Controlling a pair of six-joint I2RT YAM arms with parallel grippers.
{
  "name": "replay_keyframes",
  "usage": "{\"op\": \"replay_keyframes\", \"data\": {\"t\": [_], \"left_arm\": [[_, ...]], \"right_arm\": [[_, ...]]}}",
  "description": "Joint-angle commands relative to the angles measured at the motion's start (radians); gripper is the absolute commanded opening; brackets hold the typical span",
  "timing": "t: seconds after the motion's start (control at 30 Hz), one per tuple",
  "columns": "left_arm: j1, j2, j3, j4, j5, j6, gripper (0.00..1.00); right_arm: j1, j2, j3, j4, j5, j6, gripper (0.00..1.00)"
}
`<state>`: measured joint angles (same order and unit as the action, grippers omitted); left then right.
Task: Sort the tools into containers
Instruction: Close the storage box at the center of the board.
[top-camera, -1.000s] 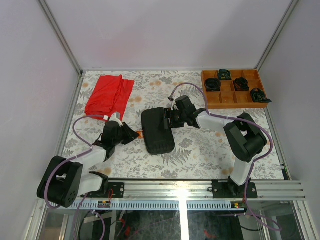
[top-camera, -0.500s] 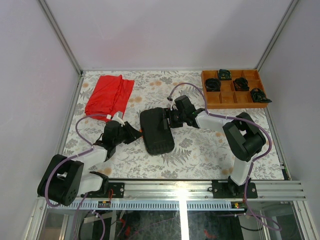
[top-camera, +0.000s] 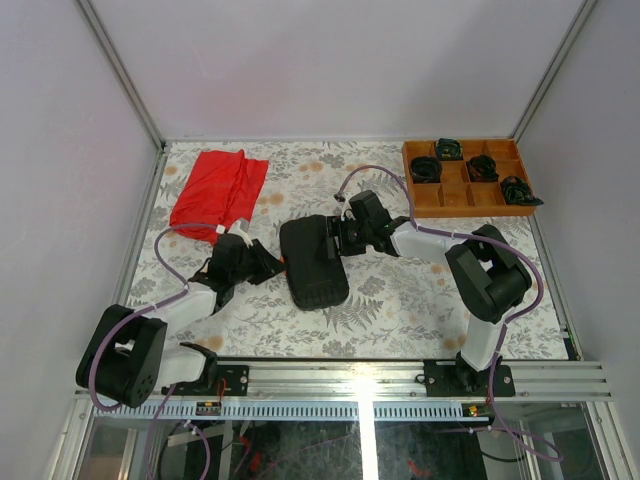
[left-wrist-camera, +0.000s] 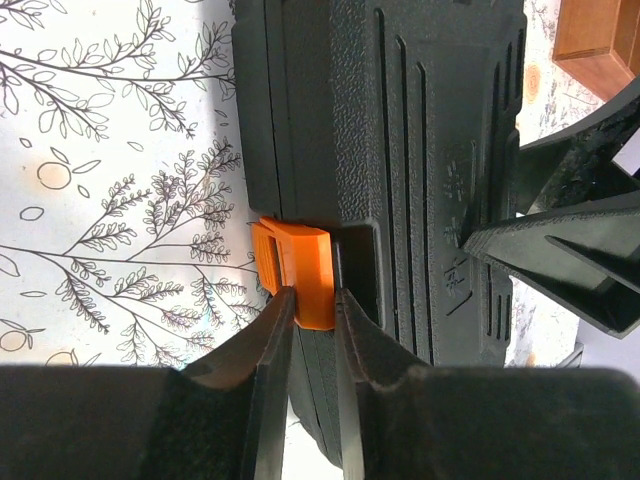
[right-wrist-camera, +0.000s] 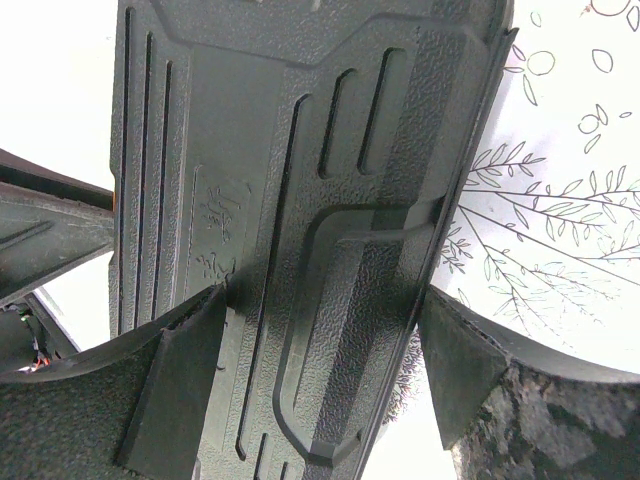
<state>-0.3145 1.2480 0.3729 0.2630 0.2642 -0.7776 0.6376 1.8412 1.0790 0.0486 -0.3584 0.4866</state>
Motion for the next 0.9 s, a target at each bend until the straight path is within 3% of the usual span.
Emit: {"op": "replay_keyframes", "data": {"t": [0.0, 0.2, 0.43, 0.87], "left_arm": [[-0.003, 0.027, 0.033, -0.122, -0.128, 0.046, 0.11], [-0.002, 0.018, 0.04, -0.16, -0.143, 0.049, 0.12], [-0.003, 0.004, 0.045, -0.187, -0.158, 0.052, 0.21], [-0.003, -0.001, 0.051, -0.218, -0.181, 0.044, 0.2]], "right_arm": [[0.036, 0.066, -0.02, -0.11, 0.019, -0.074, 0.42], [0.035, 0.065, -0.021, -0.11, 0.018, -0.073, 0.42], [0.035, 0.069, -0.019, -0.109, 0.015, -0.072, 0.42], [0.035, 0.077, -0.016, -0.109, 0.009, -0.073, 0.42]]}}
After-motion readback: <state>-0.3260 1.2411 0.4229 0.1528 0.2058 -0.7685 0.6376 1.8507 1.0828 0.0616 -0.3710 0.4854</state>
